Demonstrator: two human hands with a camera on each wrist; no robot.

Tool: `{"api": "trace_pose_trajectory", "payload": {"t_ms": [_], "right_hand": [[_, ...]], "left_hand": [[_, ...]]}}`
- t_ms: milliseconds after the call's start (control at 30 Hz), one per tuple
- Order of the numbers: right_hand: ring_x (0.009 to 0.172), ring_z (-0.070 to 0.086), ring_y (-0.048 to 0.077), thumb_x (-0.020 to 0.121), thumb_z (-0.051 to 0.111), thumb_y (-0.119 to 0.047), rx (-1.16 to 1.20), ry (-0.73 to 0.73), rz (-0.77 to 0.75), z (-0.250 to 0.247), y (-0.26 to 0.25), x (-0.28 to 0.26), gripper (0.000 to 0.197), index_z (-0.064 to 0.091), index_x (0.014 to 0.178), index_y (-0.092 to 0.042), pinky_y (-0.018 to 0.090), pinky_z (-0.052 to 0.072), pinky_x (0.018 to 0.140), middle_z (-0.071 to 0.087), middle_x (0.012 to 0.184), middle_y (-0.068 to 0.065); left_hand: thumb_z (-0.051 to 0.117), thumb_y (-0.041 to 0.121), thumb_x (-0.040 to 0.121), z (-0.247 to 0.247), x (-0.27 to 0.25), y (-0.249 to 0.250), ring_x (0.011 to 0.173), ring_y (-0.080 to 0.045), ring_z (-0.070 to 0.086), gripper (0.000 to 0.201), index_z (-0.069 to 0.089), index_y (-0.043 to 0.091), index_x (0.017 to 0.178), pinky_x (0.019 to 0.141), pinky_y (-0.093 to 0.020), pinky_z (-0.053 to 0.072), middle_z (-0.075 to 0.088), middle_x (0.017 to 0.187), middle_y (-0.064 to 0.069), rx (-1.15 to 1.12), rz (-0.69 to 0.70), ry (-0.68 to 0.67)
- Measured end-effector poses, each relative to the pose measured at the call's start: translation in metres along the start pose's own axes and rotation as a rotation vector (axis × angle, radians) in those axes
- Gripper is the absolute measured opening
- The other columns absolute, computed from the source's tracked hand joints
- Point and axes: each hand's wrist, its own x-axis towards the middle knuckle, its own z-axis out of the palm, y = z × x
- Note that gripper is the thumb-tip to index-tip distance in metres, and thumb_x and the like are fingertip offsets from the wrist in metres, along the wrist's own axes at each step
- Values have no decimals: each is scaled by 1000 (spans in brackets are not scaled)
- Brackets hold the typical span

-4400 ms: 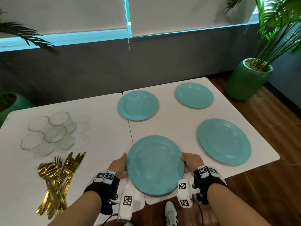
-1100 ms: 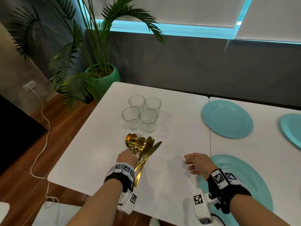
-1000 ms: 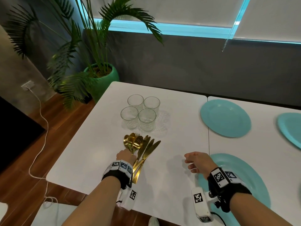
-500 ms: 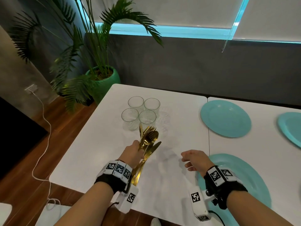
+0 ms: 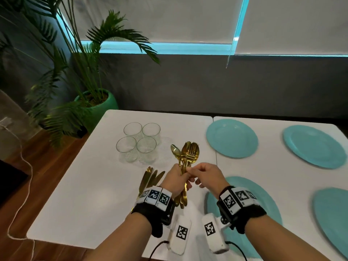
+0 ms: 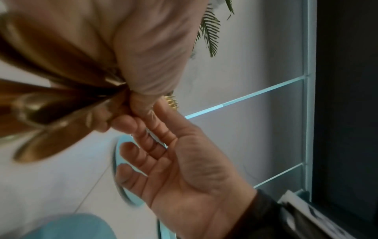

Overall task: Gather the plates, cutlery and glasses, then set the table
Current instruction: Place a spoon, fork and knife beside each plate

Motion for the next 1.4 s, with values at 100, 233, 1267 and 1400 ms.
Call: {"api": "trace_pose_trajectory", "payload": {"t_ms": [100, 233, 1267, 1400], "right_hand": [[60, 56, 12, 81, 70, -36, -18, 66, 22, -20, 6, 0, 24, 63, 69, -16, 23, 44, 55, 65, 63, -1], [57, 56, 15, 78, 73, -32, 37, 90, 98, -51, 11, 1, 23, 62, 69, -14, 24, 42, 50, 65, 62, 3], [50, 55, 15, 88, 63, -18, 73, 177, 203, -58, 28, -10, 17, 64, 75, -7, 23, 46, 46, 66, 68, 7], [51, 57, 15, 93, 57, -17, 92, 114, 186, -40, 24, -14, 14, 61, 85, -7, 22, 47, 46, 65, 73, 7]], "left_hand": [[45, 11, 95, 22, 0, 12, 57, -13, 53, 19, 48, 21, 80, 59, -27, 45, 60, 71, -1, 23, 21, -49], [44, 10, 95, 52, 4, 22, 59, -12, 50, 15, 45, 21, 86, 60, -27, 44, 59, 76, -2, 13, 11, -88], [38, 12, 98, 79, 1, 8, 62, -12, 48, 30, 57, 20, 76, 67, -27, 42, 55, 71, 1, -63, -77, -90], [40, 14, 97, 58, -4, -4, 71, -15, 52, 25, 55, 23, 80, 81, -35, 47, 58, 77, 0, -28, -118, -110]]}}
